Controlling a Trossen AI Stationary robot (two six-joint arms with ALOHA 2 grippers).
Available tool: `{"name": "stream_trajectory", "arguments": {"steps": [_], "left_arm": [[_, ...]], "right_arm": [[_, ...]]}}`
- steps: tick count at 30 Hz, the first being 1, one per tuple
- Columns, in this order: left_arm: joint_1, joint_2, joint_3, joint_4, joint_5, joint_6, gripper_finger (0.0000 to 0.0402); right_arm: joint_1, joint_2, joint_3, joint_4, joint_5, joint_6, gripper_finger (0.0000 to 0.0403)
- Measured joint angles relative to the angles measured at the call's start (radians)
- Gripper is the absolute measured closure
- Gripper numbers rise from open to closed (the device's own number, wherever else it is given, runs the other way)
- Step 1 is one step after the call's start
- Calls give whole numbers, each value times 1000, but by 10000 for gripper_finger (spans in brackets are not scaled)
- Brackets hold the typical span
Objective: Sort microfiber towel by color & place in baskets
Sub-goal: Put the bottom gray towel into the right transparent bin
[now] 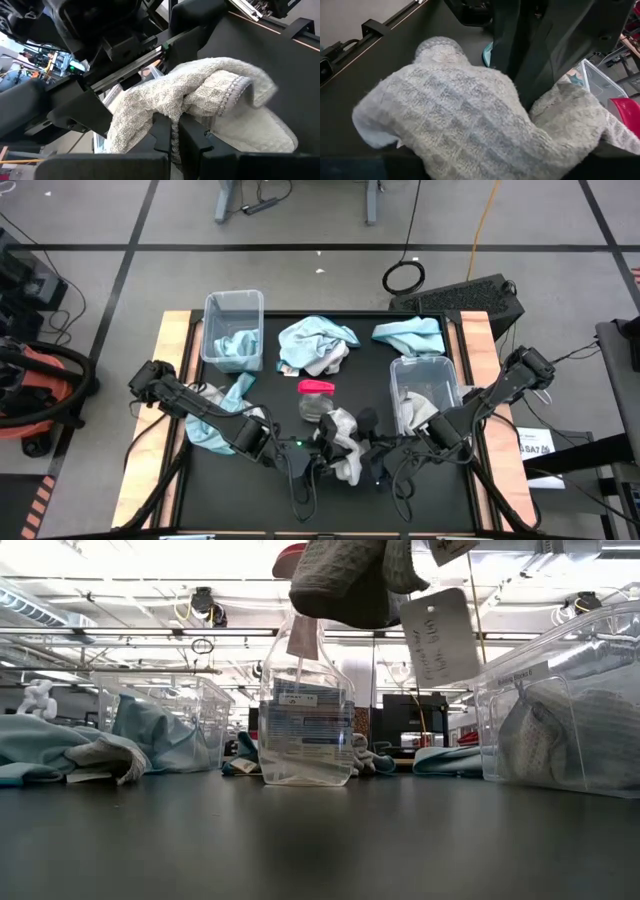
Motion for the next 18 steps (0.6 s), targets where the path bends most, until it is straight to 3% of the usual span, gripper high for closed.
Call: {"name": "stream_trajectory", "arguments": {"steps": [7, 13, 18], "left_arm": [[14, 0, 0, -1, 55, -22, 378], [17, 0, 0, 2, 58, -24, 331], [17, 0, 0, 2, 47, -25, 294]], "right_arm": [[0, 0, 0, 0, -1, -13, 247], [0, 0, -1, -10, -1, -17, 323], [0, 0, -1, -20, 0, -17, 360]]}}
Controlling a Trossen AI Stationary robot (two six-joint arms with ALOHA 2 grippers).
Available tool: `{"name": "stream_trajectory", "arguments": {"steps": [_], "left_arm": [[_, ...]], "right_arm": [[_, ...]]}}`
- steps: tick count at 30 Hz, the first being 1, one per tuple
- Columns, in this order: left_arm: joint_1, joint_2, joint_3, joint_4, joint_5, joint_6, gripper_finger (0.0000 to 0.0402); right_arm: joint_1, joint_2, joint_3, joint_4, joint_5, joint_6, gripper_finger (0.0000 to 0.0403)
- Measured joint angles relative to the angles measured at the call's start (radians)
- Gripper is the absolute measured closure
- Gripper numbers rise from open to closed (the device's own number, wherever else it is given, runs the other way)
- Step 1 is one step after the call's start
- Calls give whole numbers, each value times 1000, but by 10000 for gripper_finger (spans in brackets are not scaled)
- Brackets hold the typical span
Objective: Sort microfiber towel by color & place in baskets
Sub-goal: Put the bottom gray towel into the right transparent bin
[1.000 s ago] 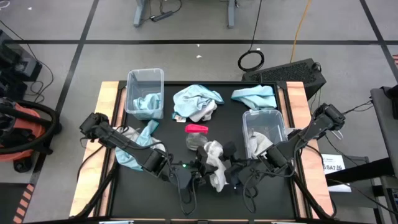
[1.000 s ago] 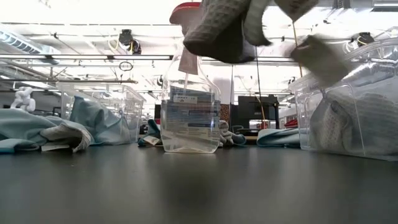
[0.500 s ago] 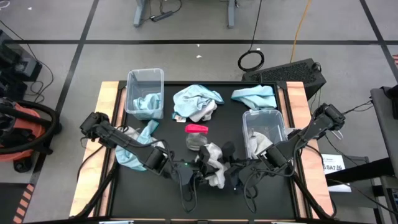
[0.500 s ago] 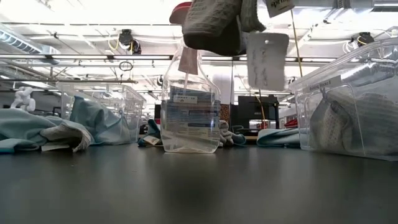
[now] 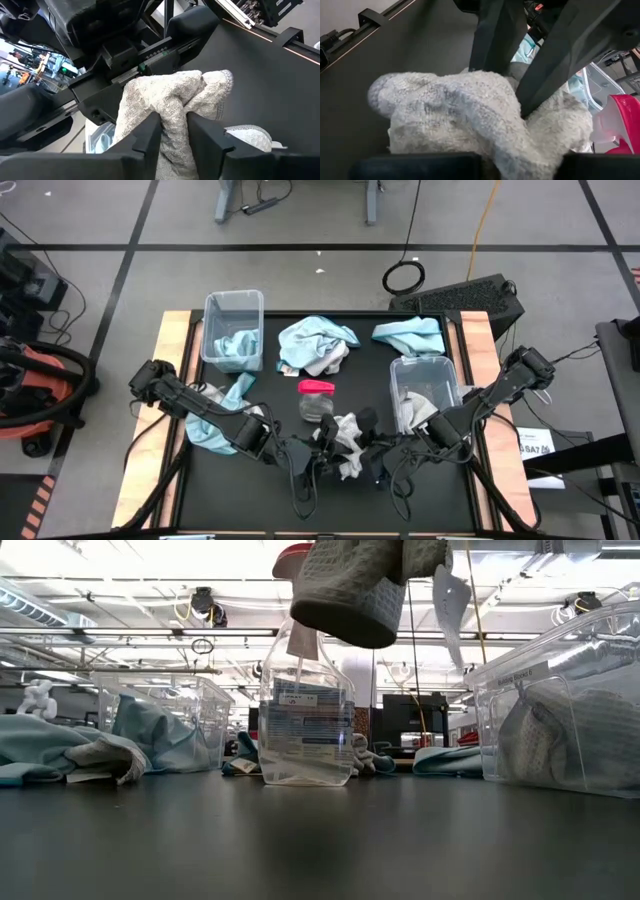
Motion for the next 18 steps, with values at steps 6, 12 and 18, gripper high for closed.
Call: {"name": "stream_trajectory", "arguments": {"steps": [6, 12, 18], "left_arm": [[-15, 0, 0, -12, -46, 0, 282], [-39, 0, 0, -60, -151, 1, 281], [-68, 0, 0, -95, -249, 0, 281]], "right_arm": [[0, 0, 0, -2, 4, 5, 365], [0, 0, 0, -20, 7, 15, 366], [0, 0, 0, -26, 7, 14, 366]]}}
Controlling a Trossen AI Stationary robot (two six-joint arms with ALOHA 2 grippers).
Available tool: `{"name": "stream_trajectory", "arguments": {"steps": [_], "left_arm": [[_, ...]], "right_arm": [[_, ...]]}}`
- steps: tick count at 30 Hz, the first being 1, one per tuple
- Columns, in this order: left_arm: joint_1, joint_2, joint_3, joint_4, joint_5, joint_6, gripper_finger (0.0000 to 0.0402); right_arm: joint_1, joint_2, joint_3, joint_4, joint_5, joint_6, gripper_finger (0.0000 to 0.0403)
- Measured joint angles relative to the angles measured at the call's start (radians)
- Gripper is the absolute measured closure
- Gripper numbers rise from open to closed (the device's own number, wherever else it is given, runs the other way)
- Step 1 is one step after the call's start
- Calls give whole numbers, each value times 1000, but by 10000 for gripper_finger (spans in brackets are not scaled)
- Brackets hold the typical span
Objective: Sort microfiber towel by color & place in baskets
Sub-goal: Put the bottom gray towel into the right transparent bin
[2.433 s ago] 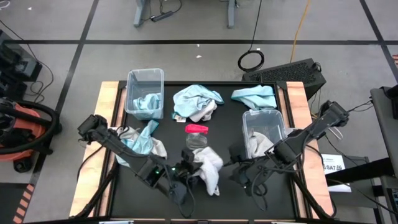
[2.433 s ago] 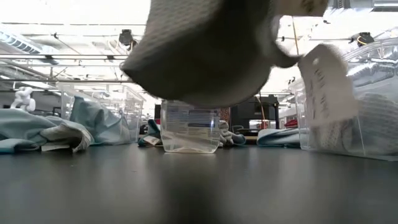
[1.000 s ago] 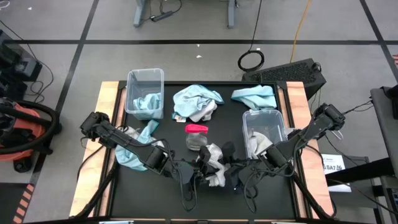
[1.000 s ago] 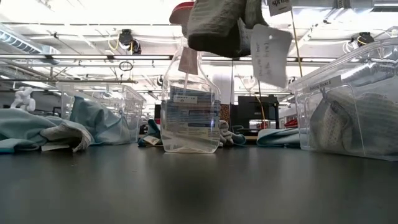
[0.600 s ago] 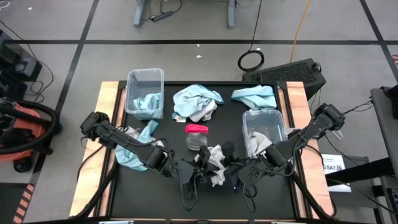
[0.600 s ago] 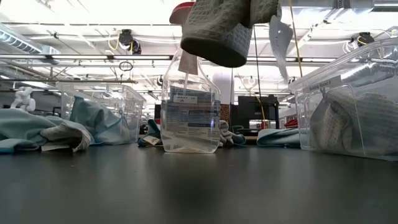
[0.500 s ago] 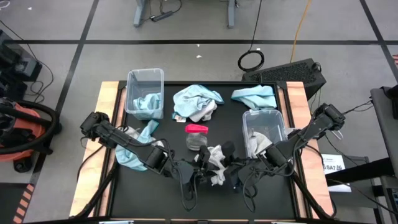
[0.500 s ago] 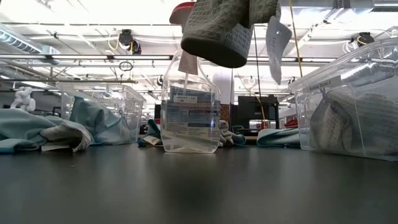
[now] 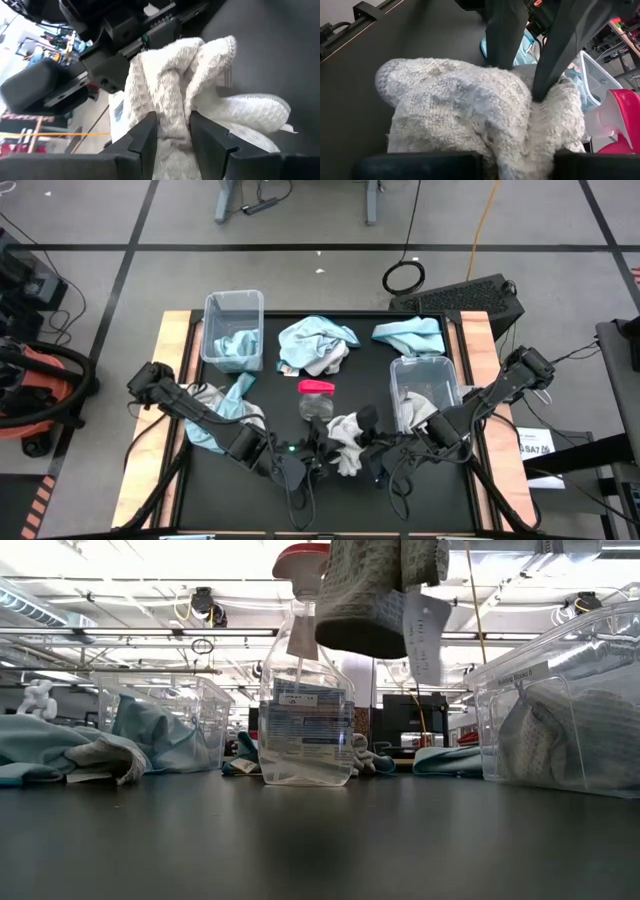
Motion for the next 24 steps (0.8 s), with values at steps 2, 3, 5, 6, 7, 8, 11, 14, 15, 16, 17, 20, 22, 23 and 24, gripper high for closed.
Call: {"name": "stream_trajectory", "arguments": {"steps": [2, 3, 5, 6, 7, 8, 11, 14, 15, 16, 17, 20, 22, 23, 24], "left_arm": [[-9, 0, 0, -11, -35, -1, 281], [-11, 0, 0, -24, -51, 0, 281], [-15, -1, 0, -48, -73, -19, 281], [-15, -2, 0, -63, -81, -32, 281], [-15, -3, 0, -88, -89, -50, 281], [-15, -8, 0, -124, -91, -74, 281], [-7, -17, 0, -223, -91, -171, 281], [-4, -25, -1, -331, -89, -261, 281], [-4, -29, -1, -355, -83, -290, 281], [-5, -33, -1, -370, -79, -315, 281], [-6, -38, 0, -391, -79, -338, 281], [-10, -50, 0, -462, -71, -400, 281], [-10, -57, 0, -496, -71, -436, 281], [-14, -63, -1, -526, -69, -452, 281], [-15, -68, -1, -544, -65, -472, 281]], "right_arm": [[0, 0, 0, -9, 13, 0, 366], [2, 0, 0, -20, 22, 1, 366], [5, 0, 0, -43, 39, 8, 367], [5, -1, 0, -53, 39, 15, 367], [5, -3, 0, -64, 40, 19, 367], [5, -5, 0, -73, 40, 28, 367], [5, -7, 1, -93, 53, 40, 367], [11, -7, 1, -114, 78, 42, 367], [11, -7, 1, -114, 88, 42, 367], [11, -7, 1, -119, 94, 42, 367], [12, -11, 1, -128, 93, 42, 367], [10, -32, 1, -138, 98, 46, 367], [11, -53, 1, -149, 117, 48, 367], [13, -61, 1, -150, 125, 50, 367], [13, -73, 1, -150, 132, 50, 367]]}}
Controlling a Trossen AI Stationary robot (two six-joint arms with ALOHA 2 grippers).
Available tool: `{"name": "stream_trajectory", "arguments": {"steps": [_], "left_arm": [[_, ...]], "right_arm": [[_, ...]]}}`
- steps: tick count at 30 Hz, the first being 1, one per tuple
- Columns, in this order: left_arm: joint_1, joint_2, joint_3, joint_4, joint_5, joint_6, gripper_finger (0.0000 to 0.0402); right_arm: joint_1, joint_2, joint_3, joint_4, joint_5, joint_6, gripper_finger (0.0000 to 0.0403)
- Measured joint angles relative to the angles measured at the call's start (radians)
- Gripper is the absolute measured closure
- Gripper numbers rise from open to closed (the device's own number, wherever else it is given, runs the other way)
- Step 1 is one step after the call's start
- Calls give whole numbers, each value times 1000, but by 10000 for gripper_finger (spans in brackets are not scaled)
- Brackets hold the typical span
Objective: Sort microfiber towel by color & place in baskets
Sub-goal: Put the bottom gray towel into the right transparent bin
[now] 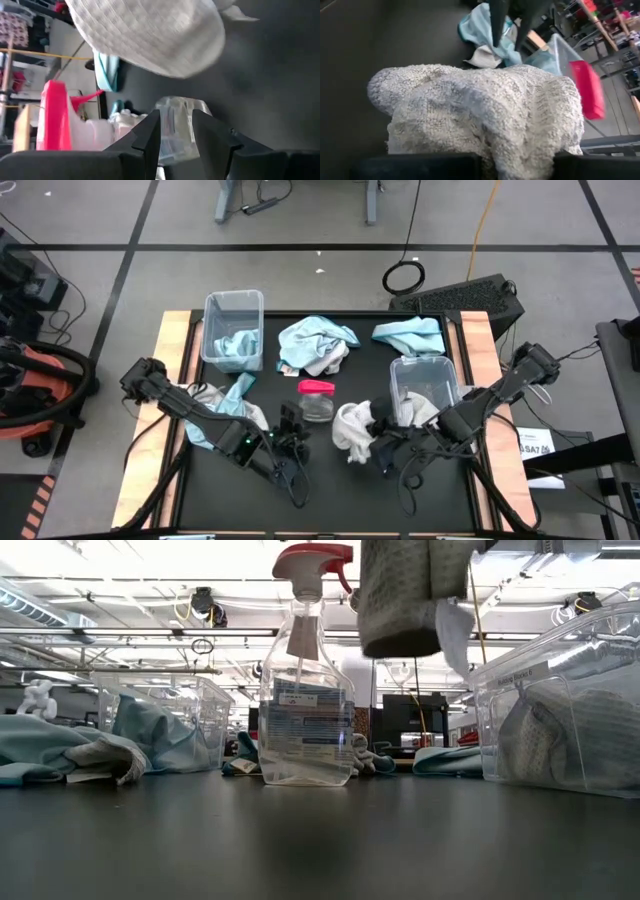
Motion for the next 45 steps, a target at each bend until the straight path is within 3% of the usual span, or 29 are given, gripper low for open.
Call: {"name": "stream_trajectory", "arguments": {"steps": [13, 24, 45], "left_arm": [[-1, -14, -60, -91, 93, -106, 281], [-1, -32, -148, -91, 108, -162, 281], [4, -380, -594, 275, 151, -227, 281]], "right_arm": [[27, -168, 0, -114, 70, 48, 367], [49, -285, 0, -217, 71, 108, 367], [49, -412, 0, -617, 32, 456, 367]]}}
